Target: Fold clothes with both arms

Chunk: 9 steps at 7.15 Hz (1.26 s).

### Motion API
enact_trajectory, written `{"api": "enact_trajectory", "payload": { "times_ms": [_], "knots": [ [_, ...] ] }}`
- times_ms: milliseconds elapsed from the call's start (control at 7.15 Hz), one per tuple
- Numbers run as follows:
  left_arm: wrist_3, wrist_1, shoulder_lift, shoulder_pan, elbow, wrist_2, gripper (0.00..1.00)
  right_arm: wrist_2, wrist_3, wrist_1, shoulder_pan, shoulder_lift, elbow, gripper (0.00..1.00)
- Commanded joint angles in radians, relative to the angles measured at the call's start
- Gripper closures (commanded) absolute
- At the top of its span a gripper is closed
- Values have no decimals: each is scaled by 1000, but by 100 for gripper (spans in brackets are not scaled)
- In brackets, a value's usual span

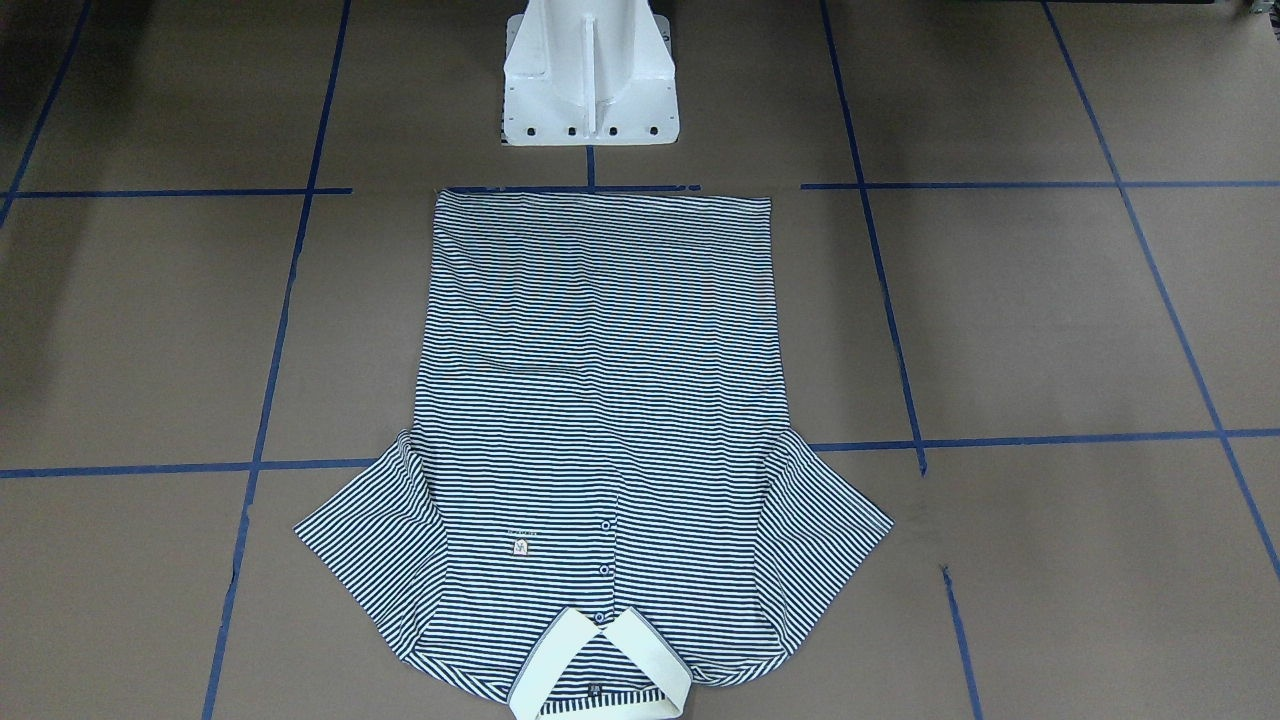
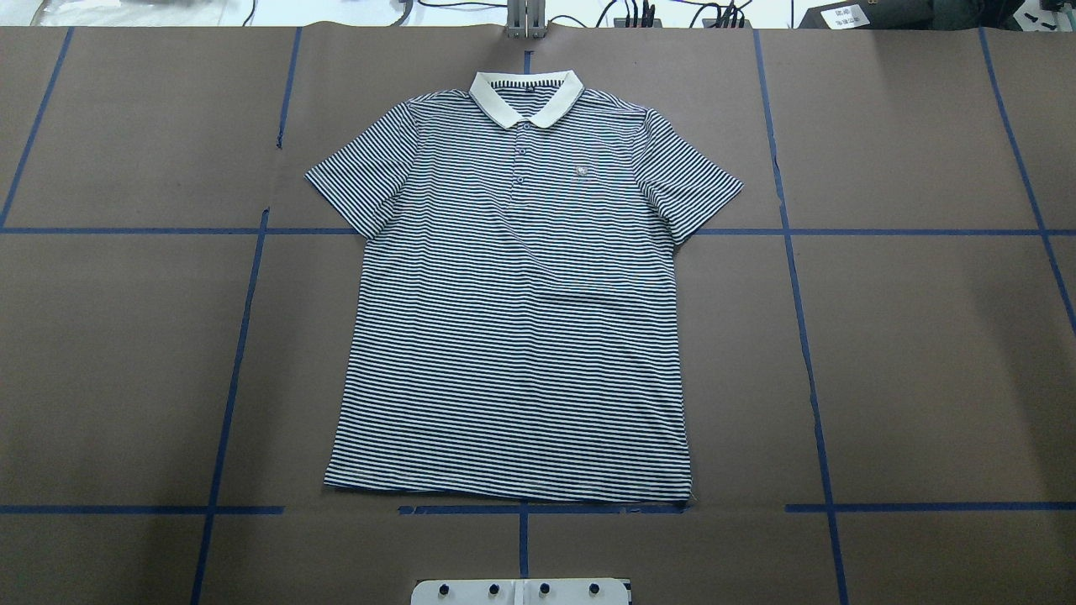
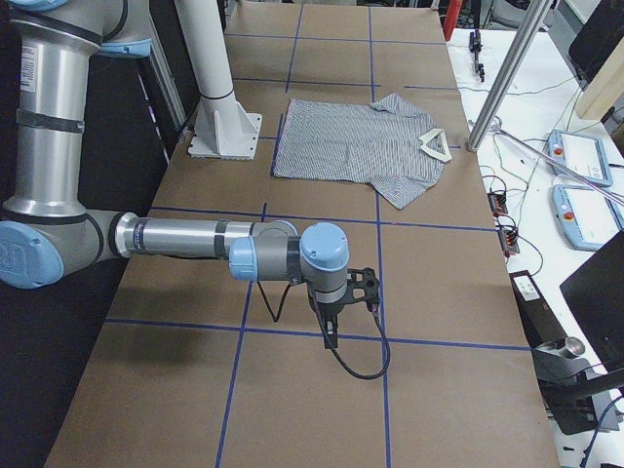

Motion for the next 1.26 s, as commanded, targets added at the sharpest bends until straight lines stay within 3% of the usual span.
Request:
{"api": "enact_trajectory", "payload": {
  "times_ms": [0,140,420,560,700,840,1119],
  "knots": [
    [-1,-39,-2,4,3,12,0,0,0,197,-7,3,-8,0],
    [3,-104,-3,7,12,41,0,-11,-3,295,-7,24,-24,0],
    [-9,-302,-82,9,34,44,0,6,2,325,-7,114,-136,0],
    [-11,-444,-154,10,92,44,0,70,2,331,-7,142,-168,0],
    [-14,-643,-226,9,238,37,0,78,0,357,-7,162,-188,0],
    [-17,-782,-232,10,315,37,0,76,6,377,-14,187,-190,0],
    [-122,-801,-241,12,310,32,0,61,331,411,-157,271,-181,0]
  ]
}}
